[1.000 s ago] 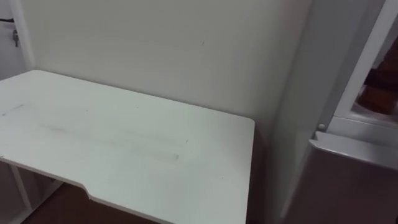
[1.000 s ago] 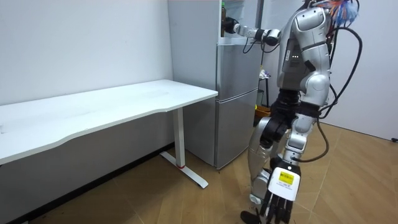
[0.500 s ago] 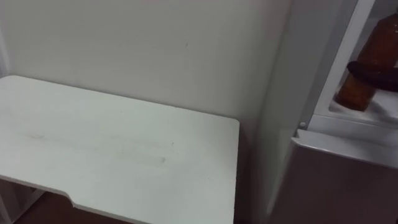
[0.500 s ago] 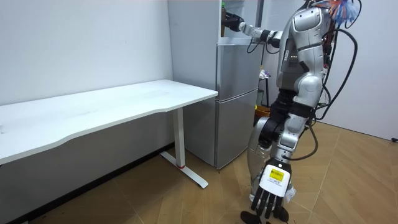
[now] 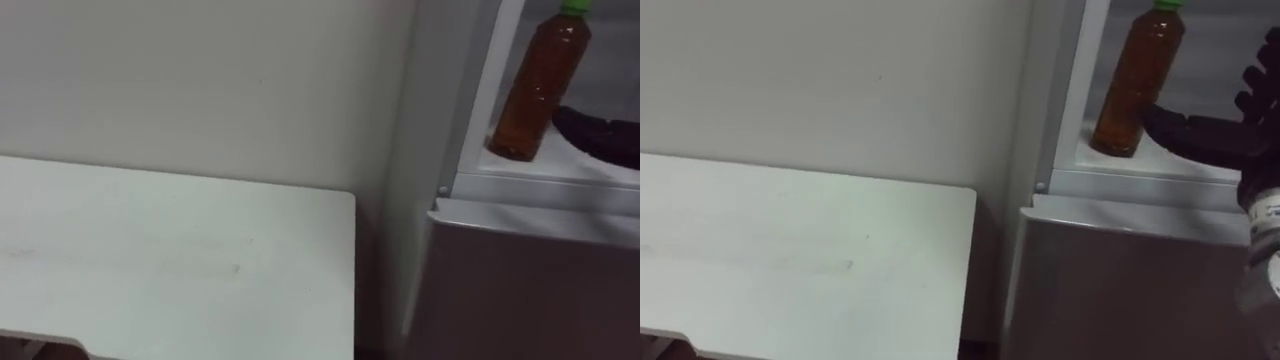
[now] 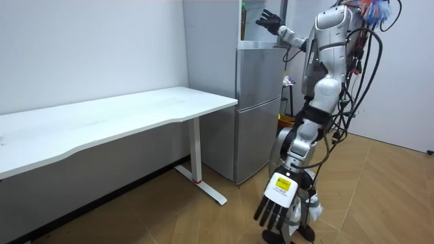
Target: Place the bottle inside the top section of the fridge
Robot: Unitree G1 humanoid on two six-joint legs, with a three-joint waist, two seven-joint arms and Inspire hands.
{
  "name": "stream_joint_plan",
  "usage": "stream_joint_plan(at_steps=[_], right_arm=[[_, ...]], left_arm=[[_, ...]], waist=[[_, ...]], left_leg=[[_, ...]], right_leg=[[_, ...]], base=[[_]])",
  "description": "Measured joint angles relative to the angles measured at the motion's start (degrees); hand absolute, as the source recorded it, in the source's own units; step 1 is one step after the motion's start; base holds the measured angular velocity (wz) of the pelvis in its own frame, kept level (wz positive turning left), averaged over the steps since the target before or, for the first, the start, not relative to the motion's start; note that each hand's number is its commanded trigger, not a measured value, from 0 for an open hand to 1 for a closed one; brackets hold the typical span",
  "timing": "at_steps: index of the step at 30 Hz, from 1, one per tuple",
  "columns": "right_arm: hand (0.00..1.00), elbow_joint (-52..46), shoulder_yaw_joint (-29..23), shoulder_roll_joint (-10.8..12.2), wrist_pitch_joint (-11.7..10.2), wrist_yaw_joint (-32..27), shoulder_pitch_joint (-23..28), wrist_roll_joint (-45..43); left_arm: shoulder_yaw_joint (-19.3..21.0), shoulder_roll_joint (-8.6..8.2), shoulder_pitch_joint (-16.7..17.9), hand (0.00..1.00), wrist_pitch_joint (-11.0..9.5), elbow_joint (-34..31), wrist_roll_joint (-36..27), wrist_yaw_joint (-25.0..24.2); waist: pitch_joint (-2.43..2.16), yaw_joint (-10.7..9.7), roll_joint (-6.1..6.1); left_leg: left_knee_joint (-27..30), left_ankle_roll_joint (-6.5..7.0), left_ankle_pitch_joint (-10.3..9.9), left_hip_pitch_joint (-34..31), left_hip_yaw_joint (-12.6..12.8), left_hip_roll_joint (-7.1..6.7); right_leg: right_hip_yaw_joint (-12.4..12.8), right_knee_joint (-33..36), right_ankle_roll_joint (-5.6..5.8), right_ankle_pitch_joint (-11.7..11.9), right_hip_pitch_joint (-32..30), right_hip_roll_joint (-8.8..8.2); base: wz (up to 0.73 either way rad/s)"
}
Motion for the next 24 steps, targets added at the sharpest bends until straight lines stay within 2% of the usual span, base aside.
stream_joint_plan(at_steps=[2,3,4,7,8,9,12,17,21,24], right_arm=[[0.00,-1.83,-1.23,1.76,-0.05,-1.13,0.21,-2.43],[0.00,-3.26,-2.61,3.48,-0.53,-2.33,0.80,-5.14],[0.00,-4.95,-4.03,5.25,-1.29,-3.37,2.11,-8.39],[0.00,-9.15,-5.95,8.68,-3.03,-5.76,6.17,-11.73],[0.00,-9.81,-6.09,9.11,-3.17,-6.28,6.87,-11.76],[0.00,-11.16,-6.55,9.74,-3.24,-6.89,8.39,-11.38],[0.00,-16.44,-7.15,11.43,-3.91,-7.24,13.76,-9.87],[0.00,-17.32,-7.05,14.64,-5.60,-4.59,19.70,-3.85],[0.00,-17.50,-7.08,19.57,-6.08,-2.45,25.76,1.80],[0.00,-17.02,-7.05,22.51,-6.52,-1.44,30.85,4.01]], left_arm=[[-0.07,0.40,-0.08,0.00,-0.06,0.14,-0.41,-0.23],[-0.33,0.51,-0.37,0.00,-0.23,0.23,-0.40,-0.29],[-1.05,0.58,-0.54,0.00,-0.65,0.47,-0.44,-0.53],[-2.28,0.57,-0.76,0.00,-1.33,1.26,-1.01,-0.77],[-2.29,0.57,-0.87,0.00,-1.38,1.46,-1.11,-0.77],[-2.44,0.57,-1.23,0.00,-1.53,1.92,-1.17,-0.75],[-3.46,0.56,-1.25,0.00,-1.99,2.17,-2.23,-0.74],[-6.29,0.54,-1.29,0.00,-3.64,2.40,-2.24,0.06],[-7.77,0.06,-2.02,0.00,-3.92,4.57,-2.23,-0.46],[-8.74,-0.17,-2.53,0.00,-3.85,4.35,-2.28,-1.06]], waist=[[0.04,-0.55,0.24],[0.10,-1.06,0.36],[0.07,-1.37,0.46],[0.05,-1.62,0.68],[0.03,-1.67,0.74],[0.05,-1.76,1.00],[-0.27,-1.78,1.95],[-0.15,-2.28,2.83],[0.14,-3.16,3.97],[-0.20,-3.69,4.88]], left_leg=[[-0.06,0.00,-0.03,0.06,0.29,0.09],[-0.21,-0.04,-0.05,0.26,0.55,0.15],[-0.52,-0.04,-0.06,0.51,0.74,0.16],[-0.55,-0.16,-0.26,0.56,1.50,0.36],[-0.55,-0.18,-0.30,0.54,1.56,0.37],[-0.56,-0.19,-0.35,0.56,1.70,0.39],[-1.05,-0.16,-0.52,1.03,2.29,0.43],[-2.04,-0.16,-0.52,2.19,3.73,0.54],[-2.04,-0.22,-0.85,2.30,3.86,0.58],[-1.97,-0.14,-0.98,1.91,4.19,0.62]], right_leg=[[0.19,-0.06,-0.01,0.00,0.07,0.06],[0.43,-0.08,-0.02,0.01,0.06,0.11],[0.72,-0.10,-0.02,0.01,0.05,0.17],[1.79,-0.14,-0.03,0.01,-0.25,0.43],[1.91,-0.11,-0.04,0.02,-0.37,0.44],[2.28,-0.05,-0.06,0.03,-0.54,0.48],[3.05,-0.05,-0.04,0.02,-0.65,0.53],[4.38,0.05,-0.02,0.02,-0.40,0.67],[4.89,0.00,-0.01,0.01,-0.48,0.79],[5.11,0.03,0.02,0.00,-1.07,0.78]], base=[[-0.12],[-0.08],[-0.09],[-0.15],[-0.16],[-0.15],[-0.15],[-0.15],[-0.08],[-0.05]])
